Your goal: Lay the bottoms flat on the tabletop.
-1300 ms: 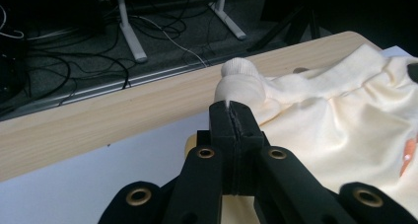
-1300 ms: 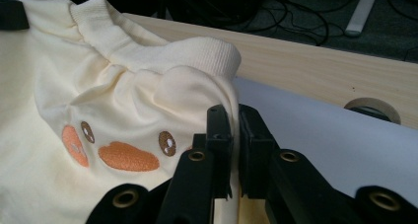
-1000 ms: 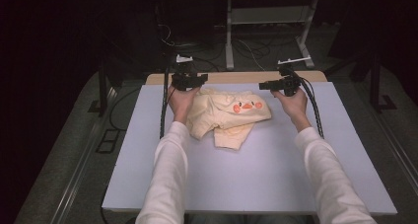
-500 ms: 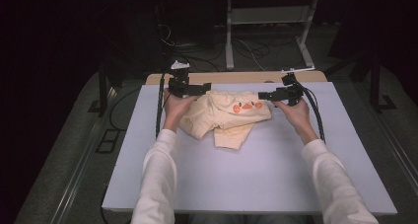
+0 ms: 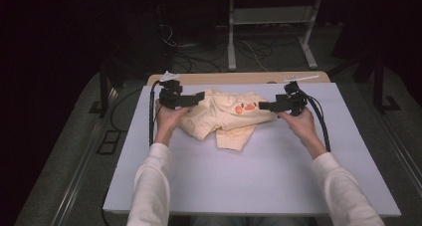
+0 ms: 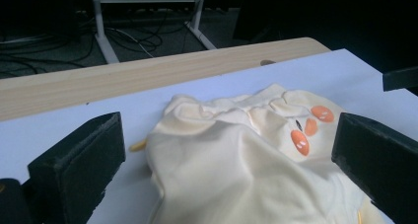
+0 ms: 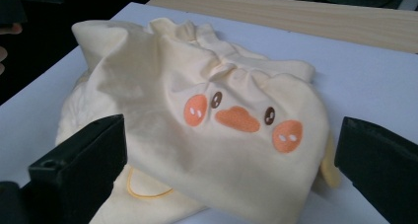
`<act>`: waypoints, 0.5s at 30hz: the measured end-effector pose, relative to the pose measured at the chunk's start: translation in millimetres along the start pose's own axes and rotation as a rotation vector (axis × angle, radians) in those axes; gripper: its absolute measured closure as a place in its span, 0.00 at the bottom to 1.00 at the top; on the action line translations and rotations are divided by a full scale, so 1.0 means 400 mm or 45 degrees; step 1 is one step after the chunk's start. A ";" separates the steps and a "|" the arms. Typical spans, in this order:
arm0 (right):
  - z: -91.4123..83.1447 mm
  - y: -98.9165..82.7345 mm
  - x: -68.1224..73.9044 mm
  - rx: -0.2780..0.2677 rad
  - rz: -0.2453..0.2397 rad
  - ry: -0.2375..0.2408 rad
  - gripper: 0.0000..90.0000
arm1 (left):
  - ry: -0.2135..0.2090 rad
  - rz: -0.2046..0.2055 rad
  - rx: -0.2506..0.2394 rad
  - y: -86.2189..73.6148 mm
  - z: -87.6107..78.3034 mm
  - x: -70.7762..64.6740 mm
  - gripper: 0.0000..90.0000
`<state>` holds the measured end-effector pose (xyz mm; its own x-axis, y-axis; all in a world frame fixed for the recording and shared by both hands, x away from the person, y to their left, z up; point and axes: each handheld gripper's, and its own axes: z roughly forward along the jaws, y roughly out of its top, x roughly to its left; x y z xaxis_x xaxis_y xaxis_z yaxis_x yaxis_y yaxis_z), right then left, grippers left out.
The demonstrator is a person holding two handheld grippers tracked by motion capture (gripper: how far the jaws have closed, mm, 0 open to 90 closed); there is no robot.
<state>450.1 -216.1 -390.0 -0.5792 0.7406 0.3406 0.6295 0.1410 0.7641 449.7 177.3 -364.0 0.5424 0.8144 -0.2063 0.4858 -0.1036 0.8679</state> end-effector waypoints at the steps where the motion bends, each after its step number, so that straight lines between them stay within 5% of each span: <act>1: -0.001 -0.001 0.003 0.001 -0.008 0.006 0.00 | 0.002 0.000 0.002 -0.003 -0.005 0.002 0.00; 15: 0.014 -0.033 0.067 0.040 -0.069 0.090 0.00 | -0.034 -0.002 0.005 -0.056 -0.040 -0.004 0.00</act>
<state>429.1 -194.5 -393.9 -0.6475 0.6830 0.3379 0.6115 0.2011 0.7653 427.2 187.4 -375.9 0.5597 0.7990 -0.2198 0.4892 -0.1044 0.8659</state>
